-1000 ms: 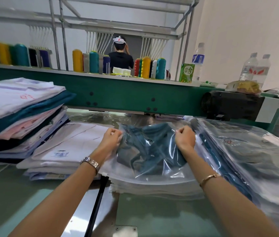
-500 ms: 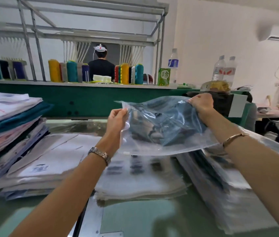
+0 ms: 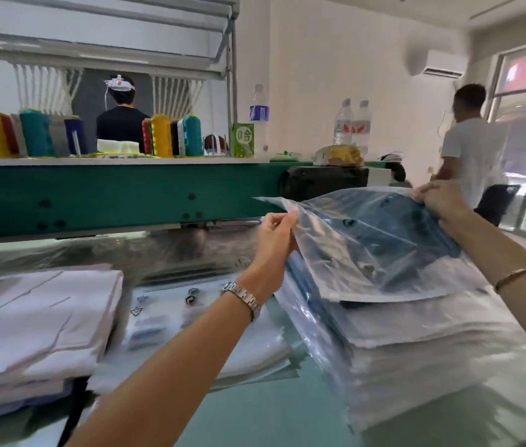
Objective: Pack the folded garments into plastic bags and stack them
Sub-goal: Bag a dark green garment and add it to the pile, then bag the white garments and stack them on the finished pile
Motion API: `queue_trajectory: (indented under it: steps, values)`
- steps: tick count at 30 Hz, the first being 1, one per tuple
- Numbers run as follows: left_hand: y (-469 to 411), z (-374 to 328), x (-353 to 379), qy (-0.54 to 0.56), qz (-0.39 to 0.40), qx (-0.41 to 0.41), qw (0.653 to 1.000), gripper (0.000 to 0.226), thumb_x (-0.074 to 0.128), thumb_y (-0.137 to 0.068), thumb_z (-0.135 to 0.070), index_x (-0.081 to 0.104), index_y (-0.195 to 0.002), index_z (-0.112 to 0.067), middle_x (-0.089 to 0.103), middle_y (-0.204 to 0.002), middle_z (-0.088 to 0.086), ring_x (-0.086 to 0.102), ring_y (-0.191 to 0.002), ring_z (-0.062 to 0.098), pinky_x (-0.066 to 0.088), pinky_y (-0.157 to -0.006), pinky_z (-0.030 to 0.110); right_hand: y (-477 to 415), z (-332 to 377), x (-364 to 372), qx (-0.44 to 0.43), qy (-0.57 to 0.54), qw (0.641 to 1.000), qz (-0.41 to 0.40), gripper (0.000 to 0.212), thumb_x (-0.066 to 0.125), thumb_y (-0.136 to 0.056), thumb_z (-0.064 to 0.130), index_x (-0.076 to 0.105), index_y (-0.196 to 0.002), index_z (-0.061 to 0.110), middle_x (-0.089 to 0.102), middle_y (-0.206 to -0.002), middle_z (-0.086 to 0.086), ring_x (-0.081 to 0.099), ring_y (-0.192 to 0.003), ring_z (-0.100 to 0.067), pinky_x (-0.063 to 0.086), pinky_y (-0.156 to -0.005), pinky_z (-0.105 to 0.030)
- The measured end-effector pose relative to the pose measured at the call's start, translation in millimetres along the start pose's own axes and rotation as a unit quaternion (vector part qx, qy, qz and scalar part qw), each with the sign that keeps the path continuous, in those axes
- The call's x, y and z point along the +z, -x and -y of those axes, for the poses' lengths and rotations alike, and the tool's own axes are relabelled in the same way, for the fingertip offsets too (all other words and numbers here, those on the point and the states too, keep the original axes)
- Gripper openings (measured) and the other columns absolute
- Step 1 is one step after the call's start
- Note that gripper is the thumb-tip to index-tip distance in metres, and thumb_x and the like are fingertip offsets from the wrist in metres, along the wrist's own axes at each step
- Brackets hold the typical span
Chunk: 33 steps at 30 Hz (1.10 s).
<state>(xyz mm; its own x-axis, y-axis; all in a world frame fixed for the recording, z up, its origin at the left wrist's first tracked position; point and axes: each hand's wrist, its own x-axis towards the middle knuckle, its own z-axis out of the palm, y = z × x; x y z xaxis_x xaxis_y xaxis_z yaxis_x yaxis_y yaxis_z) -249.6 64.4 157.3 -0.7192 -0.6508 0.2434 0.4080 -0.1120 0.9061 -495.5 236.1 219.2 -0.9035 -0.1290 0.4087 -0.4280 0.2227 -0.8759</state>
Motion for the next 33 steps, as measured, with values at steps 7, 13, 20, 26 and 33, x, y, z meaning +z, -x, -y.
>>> queue_trajectory:
  steps: [7,13,20,26,33]
  values:
    - [0,32,24,-0.063,-0.048,-0.009,0.997,0.019,0.058,-0.096,-0.03,0.051,-0.084,-0.018,0.048,-0.073,-0.007,0.044,-0.067,0.005,0.04,-0.063,0.017,-4,-45,-30,0.054,0.029,0.998,-0.021,0.004,0.065,-0.086,0.0,0.068,-0.083,0.0,0.057,-0.076,-0.006,0.052,-0.077,-0.023,0.042,-0.055,-0.025]
    - [6,50,16,-0.15,-0.062,-0.026,0.986,0.021,0.053,-0.096,-0.028,0.044,-0.079,-0.019,0.039,-0.062,-0.008,0.034,-0.042,-0.001,0.034,-0.043,0.012,-11,-62,-34,0.037,0.204,0.978,0.002,0.017,0.074,-0.077,0.008,0.064,-0.065,0.001,0.063,-0.074,-0.016,0.059,-0.074,-0.032,0.048,-0.07,-0.037]
    - [14,62,5,-0.371,-0.073,0.038,0.925,0.011,0.058,-0.089,-0.033,0.056,-0.087,-0.023,0.058,-0.101,-0.002,0.054,-0.101,0.018,0.049,-0.089,0.041,-6,-68,-27,0.007,0.396,0.915,0.079,0.021,0.064,-0.081,0.012,0.054,-0.065,0.002,0.059,-0.074,-0.018,0.054,-0.066,-0.03,0.047,-0.067,-0.037]
    - [20,60,-14,-0.364,-0.067,0.071,0.926,0.024,0.052,-0.094,-0.043,0.051,-0.103,-0.021,0.046,-0.107,-0.006,0.044,-0.105,0.013,0.042,-0.095,0.034,30,-17,-7,-0.035,0.501,0.858,0.109,0.016,0.062,-0.081,0.017,0.049,-0.077,0.01,0.06,-0.089,-0.013,0.055,-0.084,-0.031,0.044,-0.083,-0.041]
    - [49,51,-93,-0.446,-0.079,0.131,0.882,0.008,0.056,-0.092,-0.019,0.054,-0.097,-0.024,0.053,-0.11,-0.005,0.046,-0.104,0.012,0.038,-0.091,0.029,121,64,40,-0.167,0.508,0.808,0.249,0.048,0.042,-0.1,0.04,0.041,-0.138,0.01,0.049,-0.14,-0.016,0.049,-0.124,-0.033,0.043,-0.1,-0.041]
